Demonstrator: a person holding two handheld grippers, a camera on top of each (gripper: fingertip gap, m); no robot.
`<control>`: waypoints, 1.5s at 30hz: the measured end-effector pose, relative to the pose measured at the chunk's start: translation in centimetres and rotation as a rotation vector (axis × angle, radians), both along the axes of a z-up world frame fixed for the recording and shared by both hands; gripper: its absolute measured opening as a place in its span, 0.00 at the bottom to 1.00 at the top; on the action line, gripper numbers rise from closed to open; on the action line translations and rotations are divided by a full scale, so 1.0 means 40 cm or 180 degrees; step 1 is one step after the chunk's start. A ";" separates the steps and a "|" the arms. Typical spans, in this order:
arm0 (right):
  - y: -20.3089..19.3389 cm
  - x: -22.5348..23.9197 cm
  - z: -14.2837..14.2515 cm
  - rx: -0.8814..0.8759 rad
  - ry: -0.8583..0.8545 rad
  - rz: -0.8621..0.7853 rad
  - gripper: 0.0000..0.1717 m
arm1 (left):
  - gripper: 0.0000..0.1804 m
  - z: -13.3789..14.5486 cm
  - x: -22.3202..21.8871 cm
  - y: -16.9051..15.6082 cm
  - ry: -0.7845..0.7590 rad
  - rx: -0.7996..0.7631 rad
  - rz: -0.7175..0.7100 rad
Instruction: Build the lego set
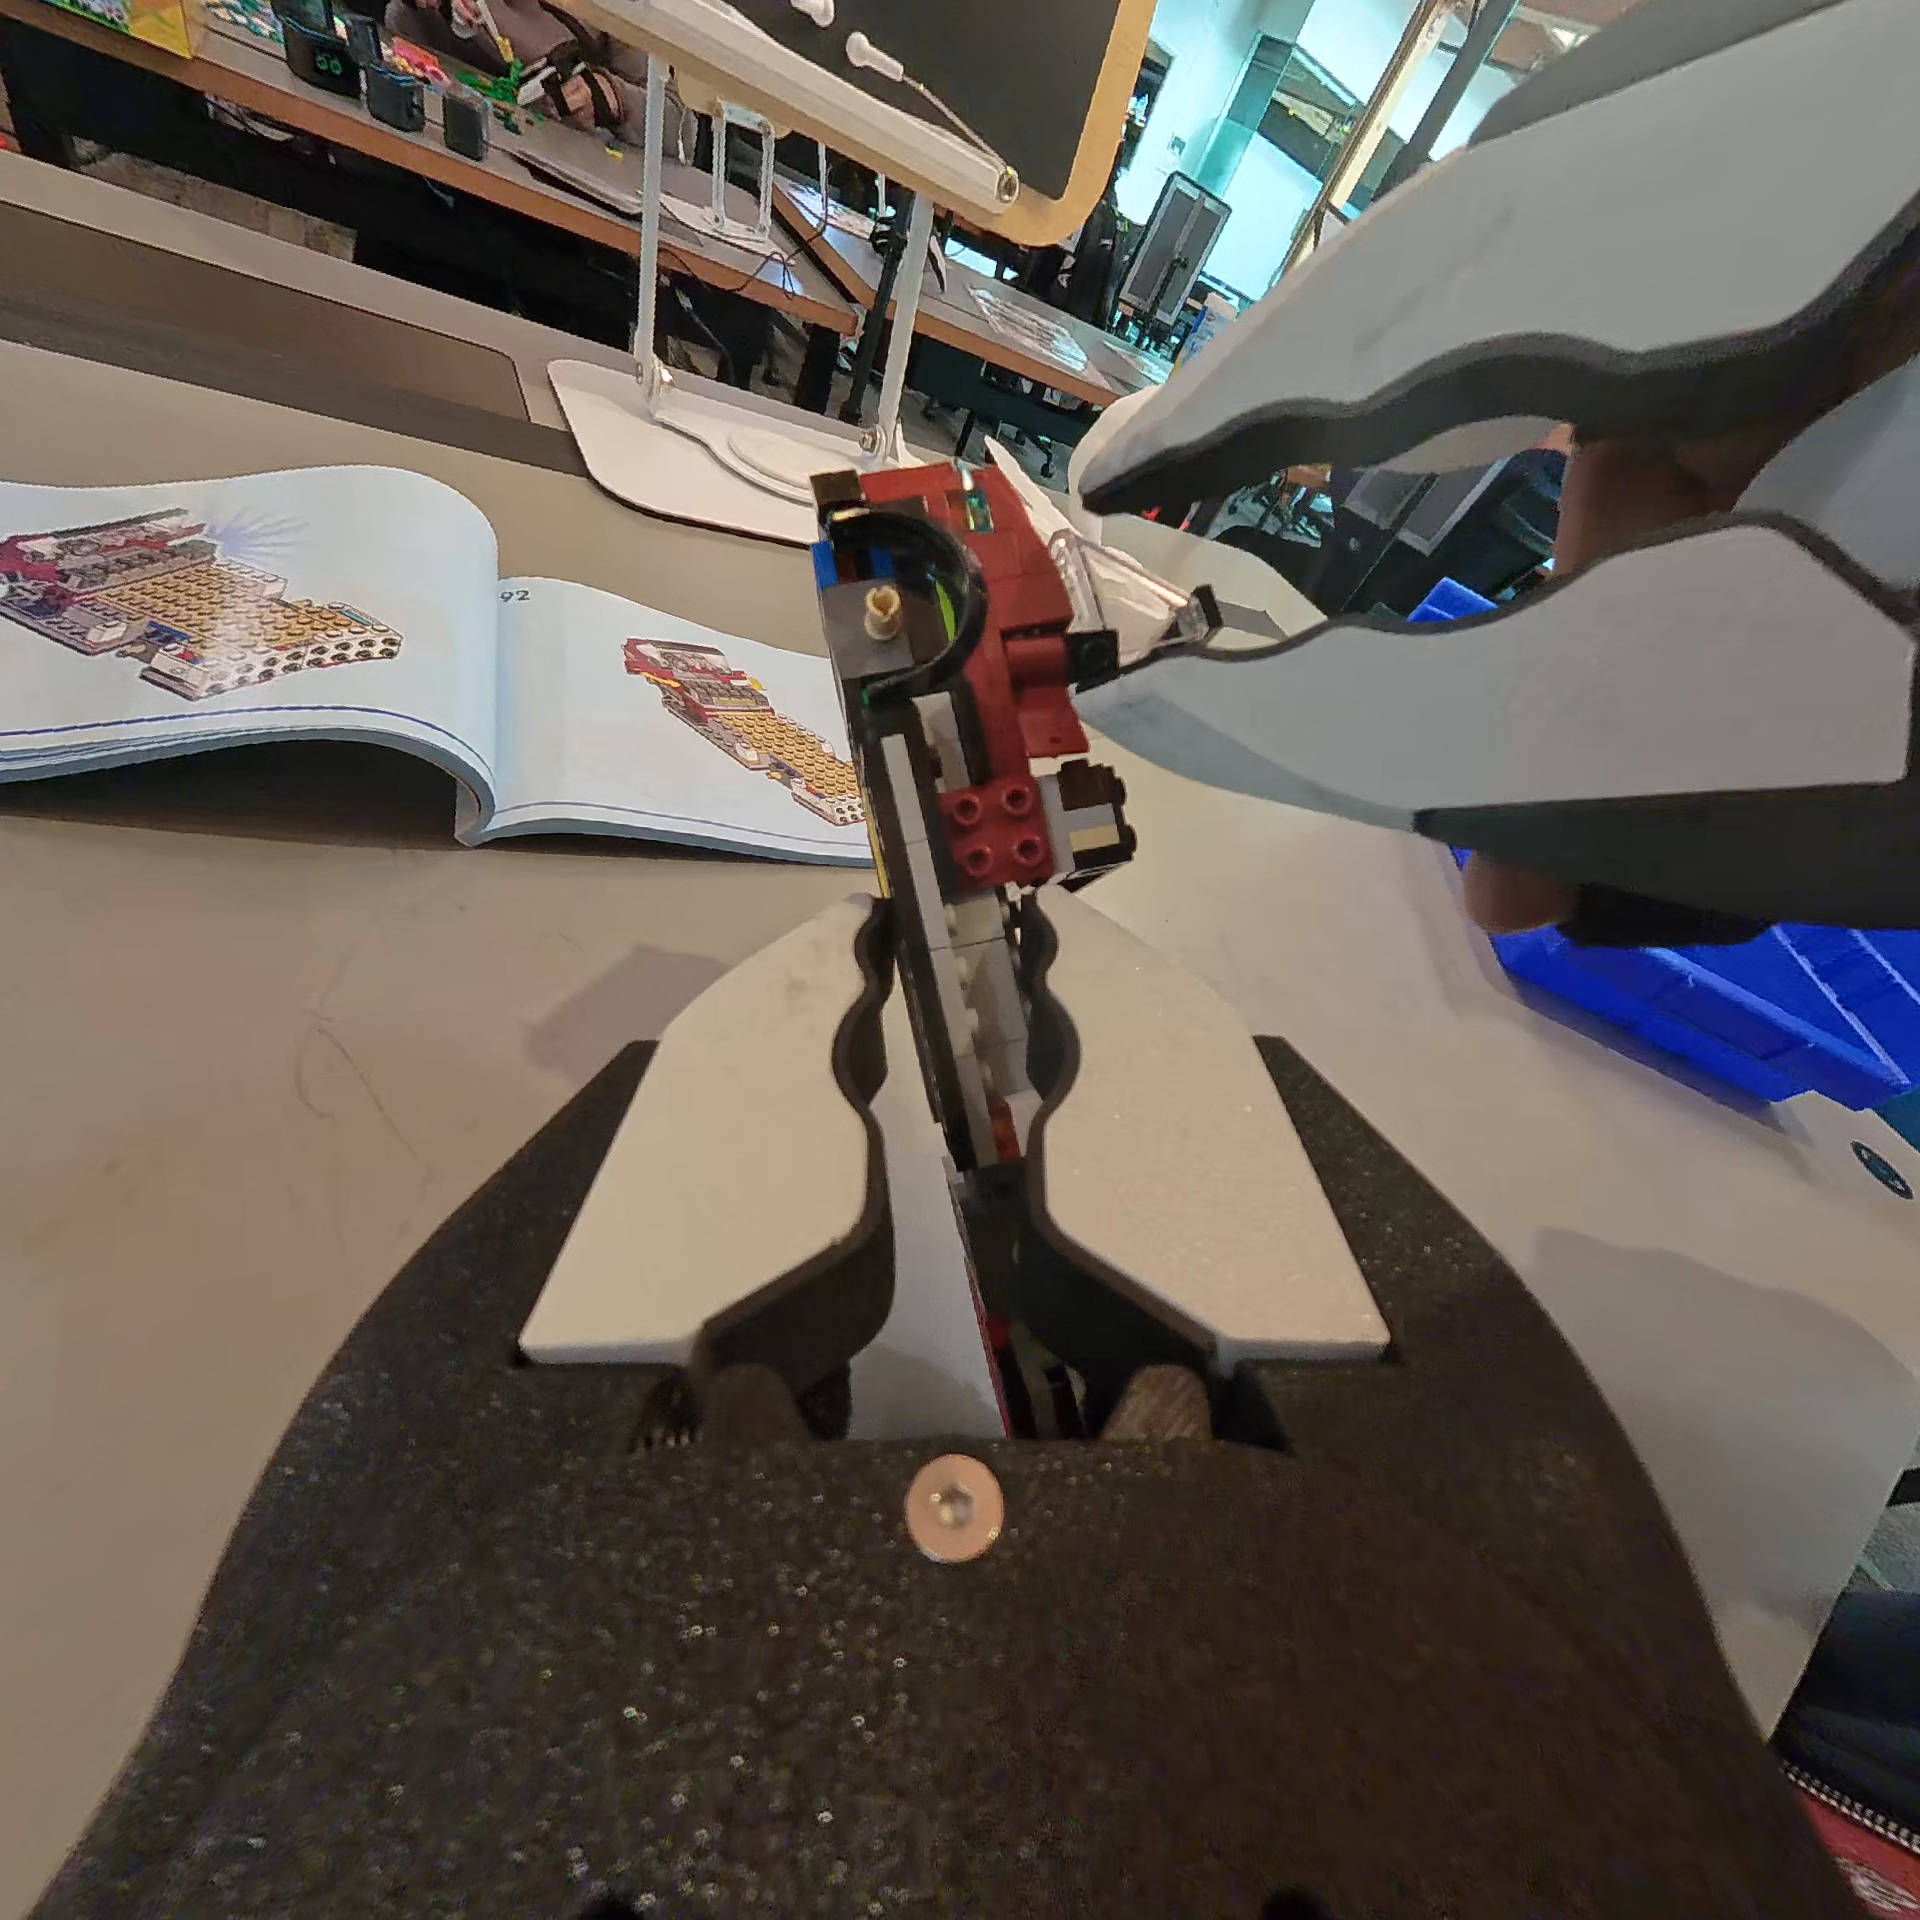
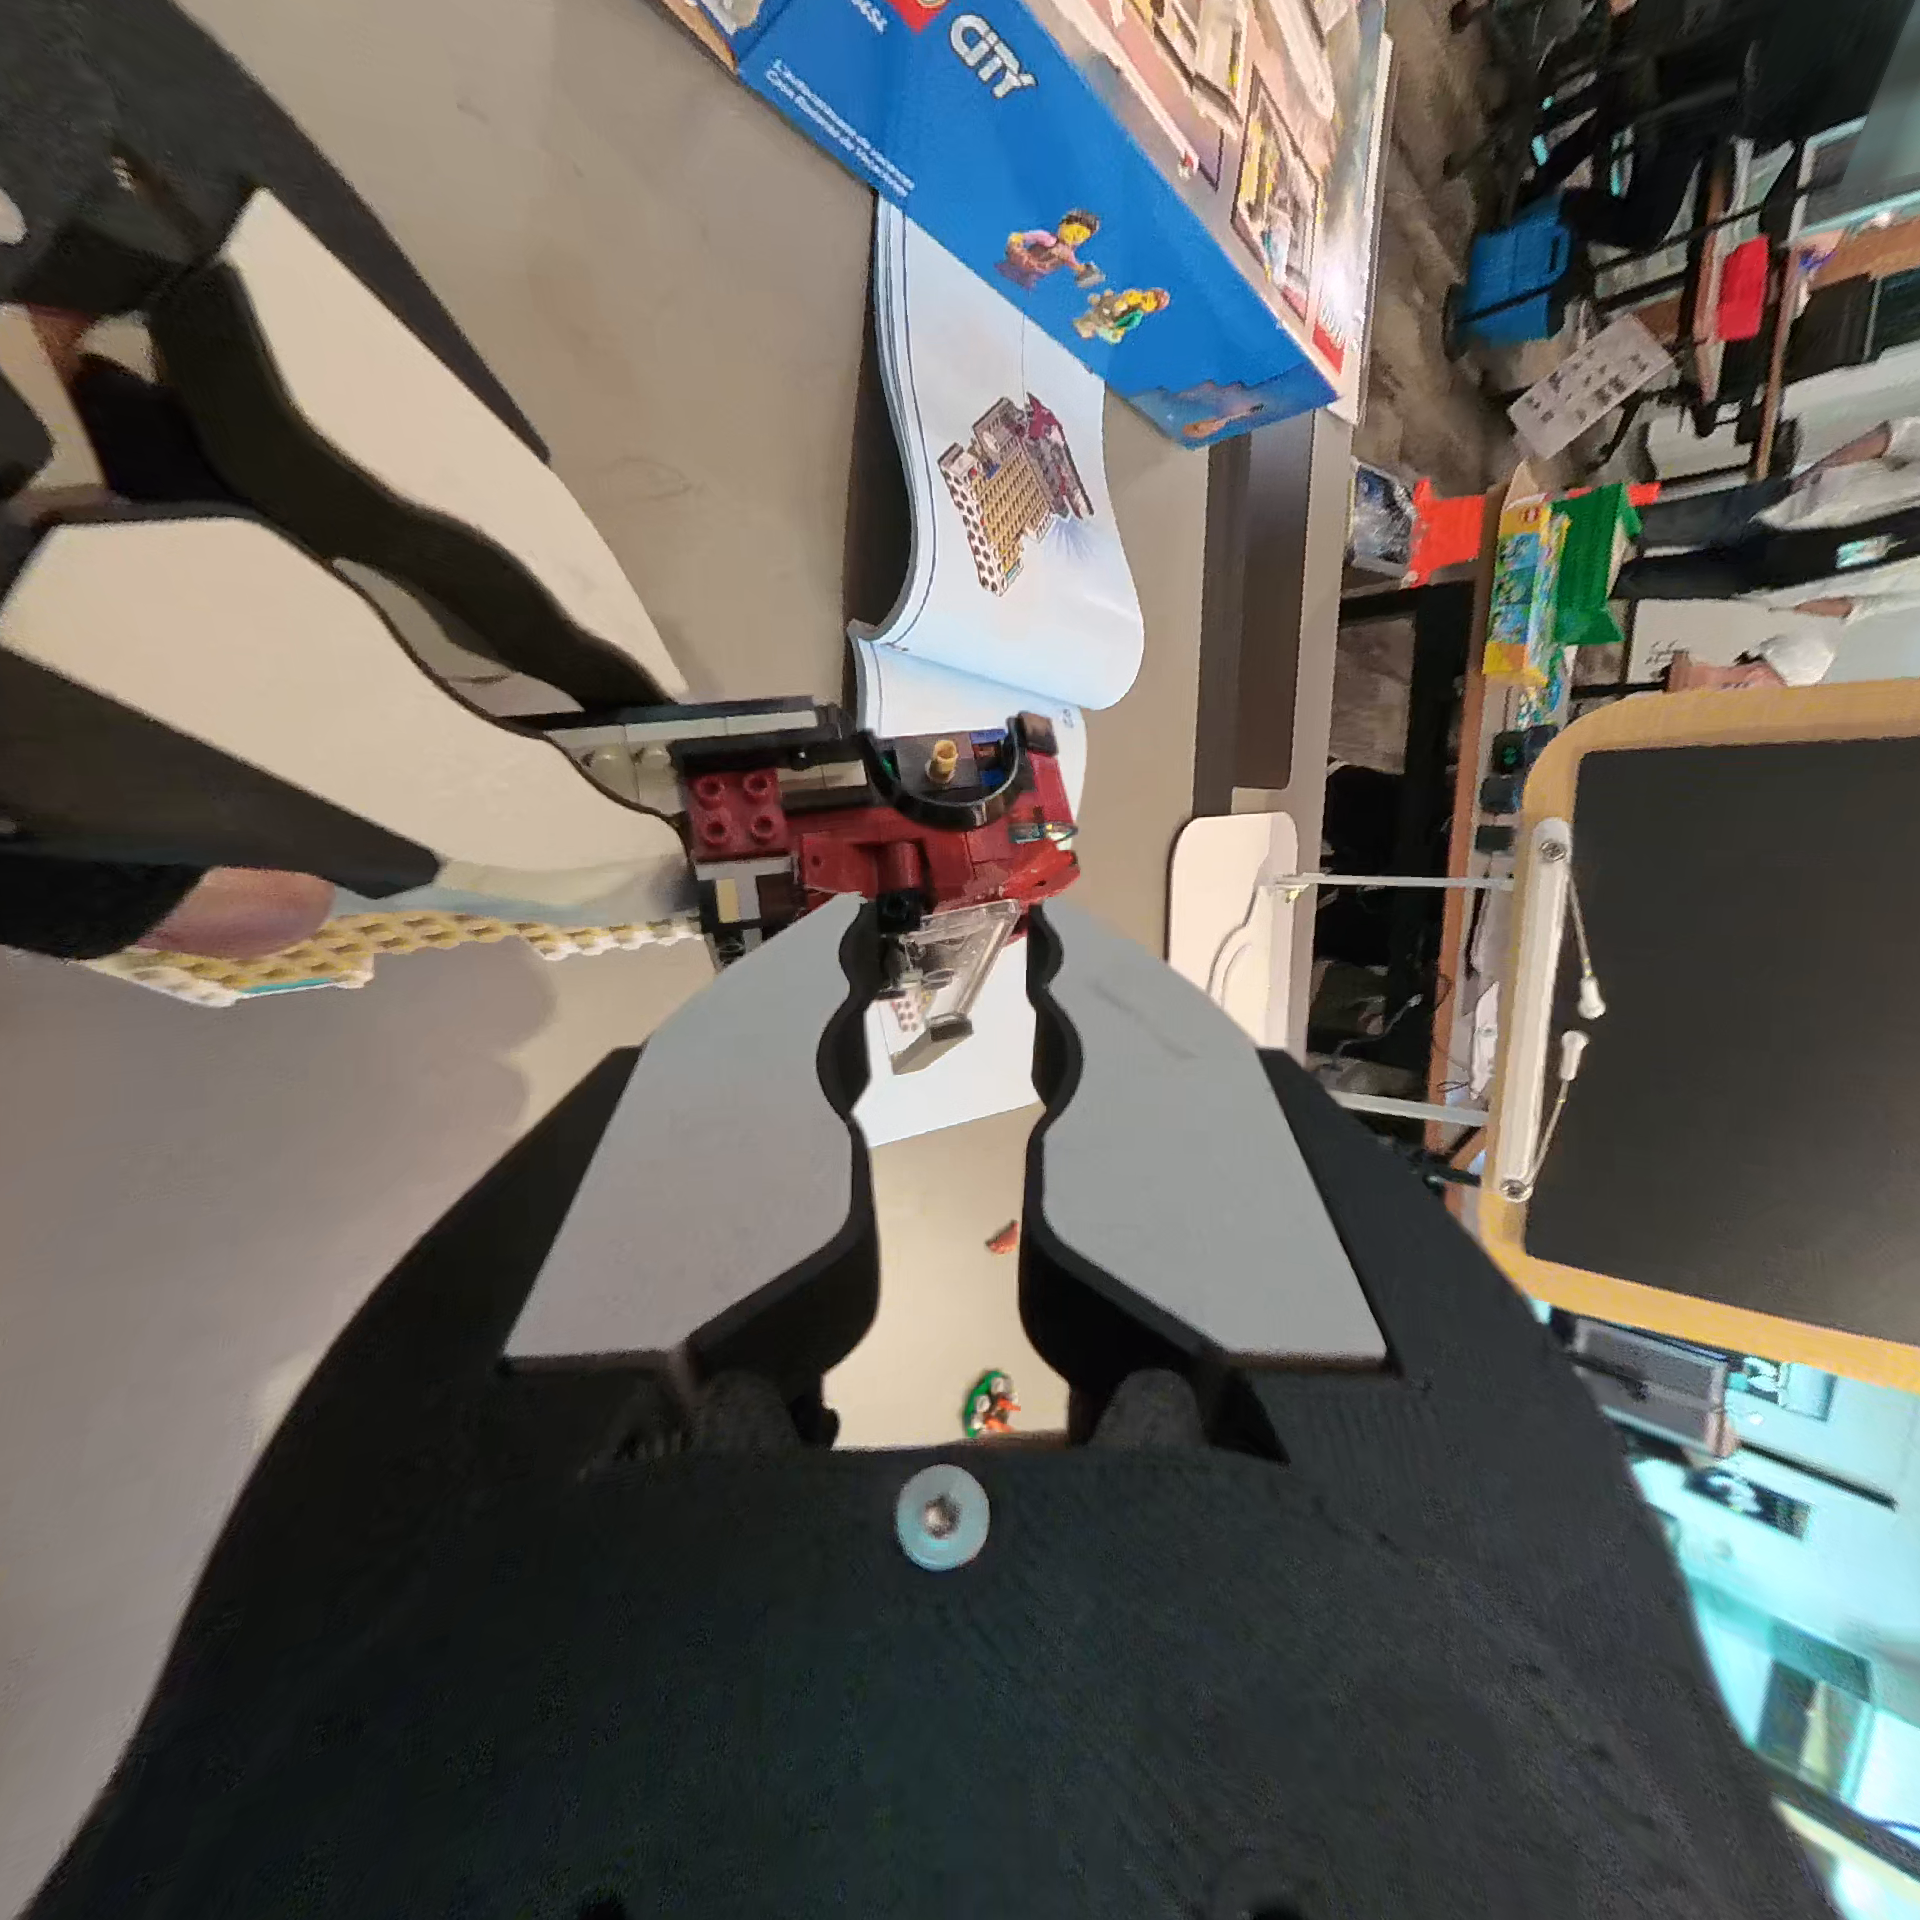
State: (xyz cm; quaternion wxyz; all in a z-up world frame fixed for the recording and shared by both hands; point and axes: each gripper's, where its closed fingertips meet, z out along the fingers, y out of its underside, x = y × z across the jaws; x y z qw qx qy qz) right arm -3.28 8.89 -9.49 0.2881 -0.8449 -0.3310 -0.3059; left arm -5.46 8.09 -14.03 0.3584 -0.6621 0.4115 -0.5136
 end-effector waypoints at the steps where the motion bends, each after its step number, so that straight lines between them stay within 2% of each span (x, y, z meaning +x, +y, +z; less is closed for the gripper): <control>1: -0.001 0.001 -0.001 -0.0007 0.0049 -0.0038 0.16 | 0.13 0.000 0.000 0.000 -0.0004 -0.0004 -0.0002; 11: -0.019 0.016 -0.012 -0.0109 0.0583 -0.0411 0.16 | 0.12 0.009 0.004 -0.009 -0.0058 0.0108 0.0007; 25: -0.025 0.007 -0.003 -0.0119 0.0934 -0.0379 0.14 | 0.12 0.010 0.003 -0.017 -0.0045 0.0253 0.0031; 32: -0.027 0.011 -0.013 -0.0192 0.0929 -0.0382 0.14 | 0.13 0.003 0.004 -0.017 -0.0034 0.0225 0.0052; 41: -0.026 -0.005 -0.002 -0.0038 0.1172 -0.0280 0.17 | 0.12 0.007 0.006 -0.011 -0.0133 0.0111 0.0046; 45: -0.024 -0.029 0.039 0.0336 0.1055 -0.0030 0.17 | 0.13 0.006 0.006 0.002 -0.0202 -0.0188 0.0042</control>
